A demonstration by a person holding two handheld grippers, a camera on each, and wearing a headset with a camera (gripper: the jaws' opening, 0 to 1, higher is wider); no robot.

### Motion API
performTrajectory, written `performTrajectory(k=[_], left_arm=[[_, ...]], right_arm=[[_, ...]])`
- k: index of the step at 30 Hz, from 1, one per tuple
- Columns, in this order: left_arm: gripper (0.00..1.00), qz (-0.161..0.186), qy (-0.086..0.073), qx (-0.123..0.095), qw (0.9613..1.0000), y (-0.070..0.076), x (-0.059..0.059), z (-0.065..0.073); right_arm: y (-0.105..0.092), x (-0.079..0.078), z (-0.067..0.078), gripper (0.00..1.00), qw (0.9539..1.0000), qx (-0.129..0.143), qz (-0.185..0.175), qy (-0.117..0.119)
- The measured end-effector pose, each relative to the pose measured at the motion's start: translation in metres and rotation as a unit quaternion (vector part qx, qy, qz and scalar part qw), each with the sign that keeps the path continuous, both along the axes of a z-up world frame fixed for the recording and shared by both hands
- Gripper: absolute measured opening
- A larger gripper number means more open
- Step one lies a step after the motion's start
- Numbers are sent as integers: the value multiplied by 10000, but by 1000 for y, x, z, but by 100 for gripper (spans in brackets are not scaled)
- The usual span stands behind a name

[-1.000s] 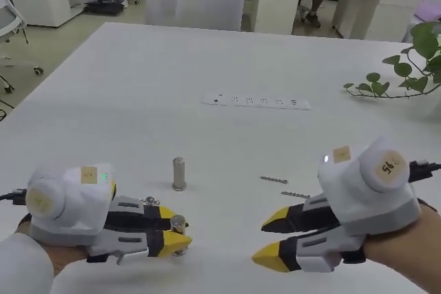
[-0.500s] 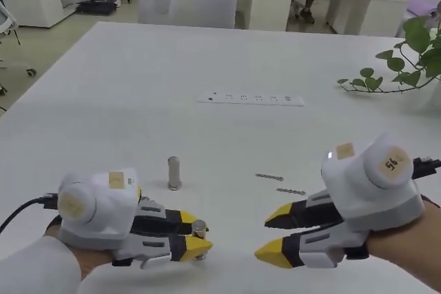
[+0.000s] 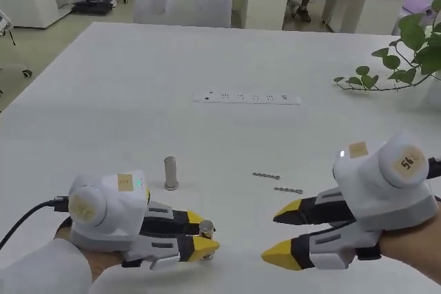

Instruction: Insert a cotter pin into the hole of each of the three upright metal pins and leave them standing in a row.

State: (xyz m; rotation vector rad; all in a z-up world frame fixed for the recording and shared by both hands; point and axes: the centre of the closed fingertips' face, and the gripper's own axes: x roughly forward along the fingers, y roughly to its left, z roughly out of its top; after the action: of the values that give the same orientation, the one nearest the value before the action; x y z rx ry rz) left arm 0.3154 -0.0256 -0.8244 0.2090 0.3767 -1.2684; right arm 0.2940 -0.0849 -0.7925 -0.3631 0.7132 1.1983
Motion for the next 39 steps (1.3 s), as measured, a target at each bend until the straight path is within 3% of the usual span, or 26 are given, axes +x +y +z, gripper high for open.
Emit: performTrajectory(k=[19, 26, 34, 39], left_arm=[[11, -172, -124, 204, 9996, -12, -9, -11], [11, -116, -137, 119, 9998, -14, -6, -10], [12, -73, -26, 22, 10000, -13, -5, -9], [23, 49, 82, -18, 10000, -9, -4, -8]], right_arm=[[-18, 3, -2, 45, 9999, -104, -91, -5], [-22, 4, -4, 45, 9998, -133, -123, 12], [-25, 6, -3, 45, 9998, -148, -130, -7], [-26, 7, -3, 46, 9998, -152, -143, -14]])
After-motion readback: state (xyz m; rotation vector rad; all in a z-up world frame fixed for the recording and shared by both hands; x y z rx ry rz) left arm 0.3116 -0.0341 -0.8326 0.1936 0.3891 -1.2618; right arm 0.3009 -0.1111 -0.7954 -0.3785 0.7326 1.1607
